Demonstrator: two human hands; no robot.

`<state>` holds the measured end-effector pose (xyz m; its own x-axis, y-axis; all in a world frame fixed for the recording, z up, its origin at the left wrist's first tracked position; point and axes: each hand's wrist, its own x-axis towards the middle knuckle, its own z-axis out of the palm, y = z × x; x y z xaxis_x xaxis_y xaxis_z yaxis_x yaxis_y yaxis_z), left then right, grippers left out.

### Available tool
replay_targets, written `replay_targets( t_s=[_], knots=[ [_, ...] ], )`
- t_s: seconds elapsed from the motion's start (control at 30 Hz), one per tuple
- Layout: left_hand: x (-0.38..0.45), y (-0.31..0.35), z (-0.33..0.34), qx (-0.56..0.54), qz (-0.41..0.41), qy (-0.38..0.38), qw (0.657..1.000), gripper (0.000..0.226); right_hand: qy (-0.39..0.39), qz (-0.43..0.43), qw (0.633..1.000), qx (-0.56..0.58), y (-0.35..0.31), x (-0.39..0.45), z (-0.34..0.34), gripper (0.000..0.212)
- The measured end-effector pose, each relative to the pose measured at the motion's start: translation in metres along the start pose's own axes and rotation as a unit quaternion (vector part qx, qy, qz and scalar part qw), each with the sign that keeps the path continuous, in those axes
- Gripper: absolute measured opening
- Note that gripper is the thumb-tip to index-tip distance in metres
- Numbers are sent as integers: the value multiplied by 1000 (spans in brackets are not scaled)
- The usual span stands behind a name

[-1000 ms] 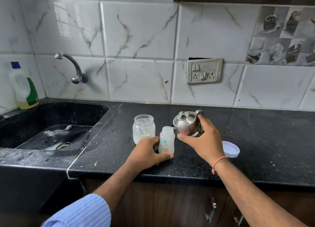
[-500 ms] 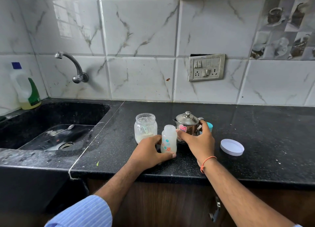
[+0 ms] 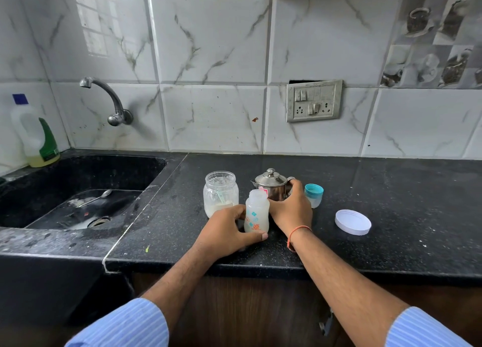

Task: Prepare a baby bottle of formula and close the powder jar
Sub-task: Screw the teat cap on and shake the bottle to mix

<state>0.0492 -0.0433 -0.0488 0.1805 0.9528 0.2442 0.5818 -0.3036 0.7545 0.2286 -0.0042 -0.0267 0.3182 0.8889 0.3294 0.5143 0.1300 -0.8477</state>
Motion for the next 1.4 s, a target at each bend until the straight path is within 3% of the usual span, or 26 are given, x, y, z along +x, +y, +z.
replay_targets(
  t_s=[0.43, 0.57, 0.7, 0.83, 1.07, 1.2, 1.4],
  knots=[
    [-2, -2, 0, 39, 1, 13, 999, 43, -23, -53, 993, -103, 12, -20, -22, 90],
    [-1, -3, 0, 39, -3, 11, 999, 43, 50, -138, 984, -104, 32, -23, -44, 68],
    [0, -4, 0, 34, -2, 6, 999, 44, 150, -226, 948, -166, 50, -8, -67, 45],
    [0, -4, 1, 35, -3, 11, 999, 43, 147, -171, 933, -280, 59, 17, -73, 49],
    [0, -5, 1, 37, -3, 13, 999, 42, 115, -90, 920, -363, 61, 40, -70, 60],
    [0, -5, 1, 43, -2, 10, 999, 43, 98, -69, 918, -378, 60, 44, -68, 65],
    [0, -4, 1, 41, -3, 10, 999, 44, 97, -88, 931, -342, 61, 46, -68, 55]
  ],
)
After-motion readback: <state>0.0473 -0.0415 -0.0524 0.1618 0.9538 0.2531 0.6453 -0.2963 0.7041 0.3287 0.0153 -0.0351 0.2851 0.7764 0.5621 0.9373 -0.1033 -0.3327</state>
